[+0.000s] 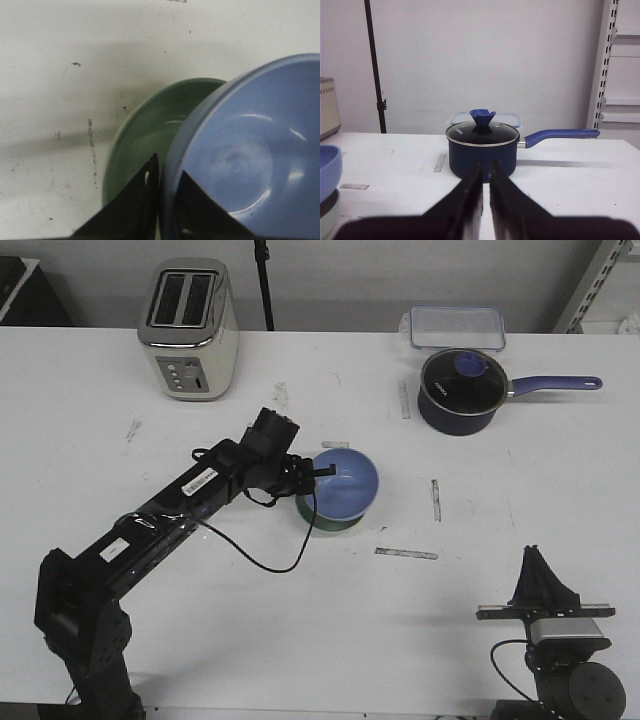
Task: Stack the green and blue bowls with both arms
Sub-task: 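Carry the blue bowl over the green bowl and lower it inside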
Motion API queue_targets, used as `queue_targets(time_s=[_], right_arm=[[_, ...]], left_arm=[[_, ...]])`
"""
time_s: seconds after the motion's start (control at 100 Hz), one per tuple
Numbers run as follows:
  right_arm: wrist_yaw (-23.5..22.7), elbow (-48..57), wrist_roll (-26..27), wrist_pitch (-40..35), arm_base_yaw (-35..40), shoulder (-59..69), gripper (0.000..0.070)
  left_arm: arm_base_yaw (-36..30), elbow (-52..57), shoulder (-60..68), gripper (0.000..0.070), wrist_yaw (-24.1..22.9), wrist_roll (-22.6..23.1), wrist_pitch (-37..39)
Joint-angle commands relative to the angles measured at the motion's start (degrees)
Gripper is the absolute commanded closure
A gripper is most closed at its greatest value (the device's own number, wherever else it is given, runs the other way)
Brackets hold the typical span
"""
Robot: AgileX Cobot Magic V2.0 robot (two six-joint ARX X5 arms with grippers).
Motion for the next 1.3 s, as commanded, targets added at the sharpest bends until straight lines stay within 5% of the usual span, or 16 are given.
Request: queue_targets(time_s=[0.0, 0.49, 0.62, 0.77, 0.94, 1.29], right_arm=[[0.2, 0.11, 0.9, 0.52, -0.09, -0.26, 0.0685], [0.2, 0.11, 0.9, 0.52, -0.09, -0.26, 0.0685], [0.2, 0.11, 0.9, 0.52, -0.09, -0.26, 0.0685], [0.2, 0.11, 0.9, 0.52, -0.09, -0.26, 0.0685], [0.2, 0.11, 0.9, 0.52, -0.09, -0.26, 0.0685], [0.2, 0.11, 0.9, 0.52, -0.09, -0.26, 0.0685]], left_arm=[[-0.37, 1.29, 1.29, 0.0696, -0.83, 0.5, 0.11], [-0.39, 1.29, 1.29, 0.0682, -1.33, 1.44, -2.49], [-0.48, 1.29, 1.29, 0.0568, -1.29, 1.7, -2.49], [-0.83, 1.29, 1.29, 0.0548, -1.09, 3.17, -2.49], [-0.92, 1.29, 1.25, 0.0369, -1.09, 3.17, -2.51], [-0.87, 1.29, -2.69, 0.0367, -1.11, 3.17, -3.41]])
